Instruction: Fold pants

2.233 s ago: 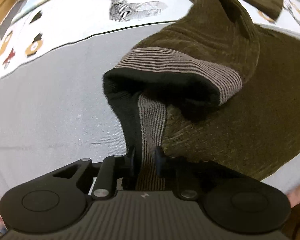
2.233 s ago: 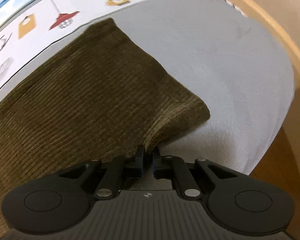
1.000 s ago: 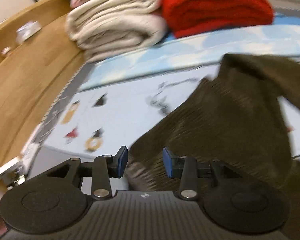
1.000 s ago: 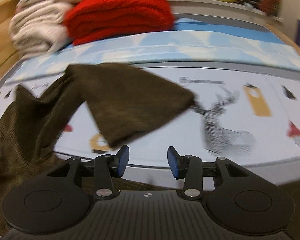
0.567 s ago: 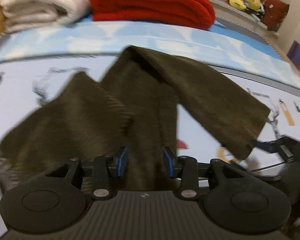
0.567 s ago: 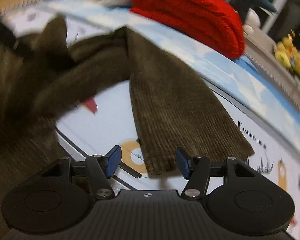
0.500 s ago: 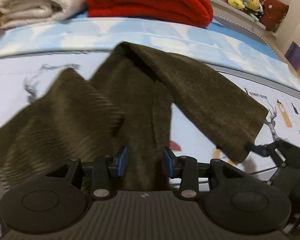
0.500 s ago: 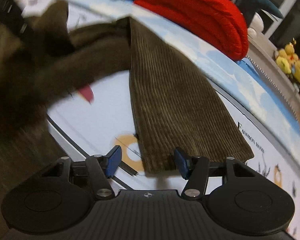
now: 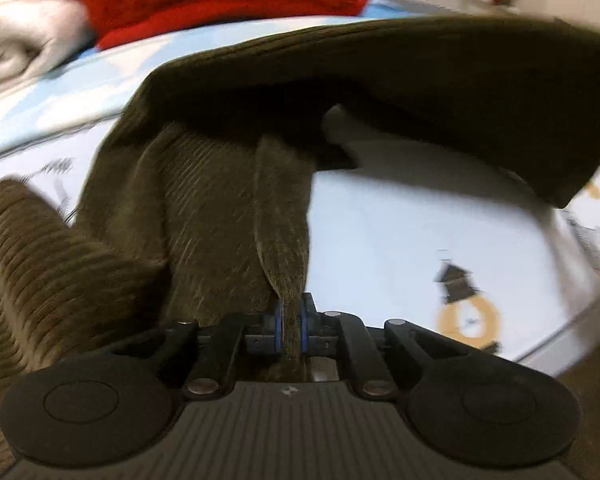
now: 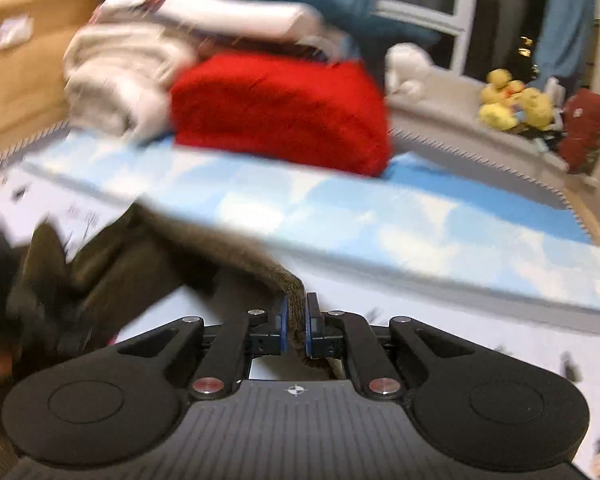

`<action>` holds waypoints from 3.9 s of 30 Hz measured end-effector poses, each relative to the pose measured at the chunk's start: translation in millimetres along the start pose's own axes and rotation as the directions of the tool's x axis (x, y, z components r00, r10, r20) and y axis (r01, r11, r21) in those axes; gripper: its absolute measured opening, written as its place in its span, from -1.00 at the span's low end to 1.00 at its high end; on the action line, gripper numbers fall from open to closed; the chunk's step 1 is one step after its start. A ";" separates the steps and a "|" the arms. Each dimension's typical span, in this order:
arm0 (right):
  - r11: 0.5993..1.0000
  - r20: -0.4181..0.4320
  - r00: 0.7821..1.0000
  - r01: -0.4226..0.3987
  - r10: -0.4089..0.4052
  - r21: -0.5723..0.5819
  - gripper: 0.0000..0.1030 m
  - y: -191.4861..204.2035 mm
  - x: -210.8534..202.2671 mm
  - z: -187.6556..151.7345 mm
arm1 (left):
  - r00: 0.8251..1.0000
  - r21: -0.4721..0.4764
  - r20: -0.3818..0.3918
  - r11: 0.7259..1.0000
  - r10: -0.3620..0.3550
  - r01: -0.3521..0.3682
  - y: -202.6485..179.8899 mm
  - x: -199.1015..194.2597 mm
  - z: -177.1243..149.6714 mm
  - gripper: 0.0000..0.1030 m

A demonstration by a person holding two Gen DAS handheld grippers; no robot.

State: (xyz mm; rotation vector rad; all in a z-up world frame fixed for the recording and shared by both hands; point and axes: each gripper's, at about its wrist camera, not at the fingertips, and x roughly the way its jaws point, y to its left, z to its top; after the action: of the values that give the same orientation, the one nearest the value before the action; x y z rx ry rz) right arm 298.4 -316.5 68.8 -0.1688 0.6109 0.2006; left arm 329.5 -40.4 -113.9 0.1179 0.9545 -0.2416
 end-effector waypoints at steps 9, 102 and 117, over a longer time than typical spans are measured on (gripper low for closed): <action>0.943 -0.103 0.948 0.312 -0.301 0.117 -0.86 -163.9 -31.3 108.2 | 0.928 0.324 0.043 0.884 -0.369 0.337 -29.9 -52.7 -7.5 -0.86; 0.635 -0.174 0.917 0.376 -0.358 0.675 -0.09 -173.8 -60.4 -162.1 | 0.972 -0.397 -0.053 0.889 0.228 -0.230 197.1 -132.0 -48.7 0.30; 0.541 -0.395 0.870 0.493 -0.295 0.682 0.03 -245.5 -208.8 -323.3 | 0.986 -0.345 0.023 0.927 0.166 -0.148 182.9 -235.5 -153.1 0.62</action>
State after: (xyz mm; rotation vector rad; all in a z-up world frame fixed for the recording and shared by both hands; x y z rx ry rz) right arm 11.1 -652.1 -46.2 0.5228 0.8318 -0.5586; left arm 124.5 203.7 -10.2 -0.1324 0.9175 0.0719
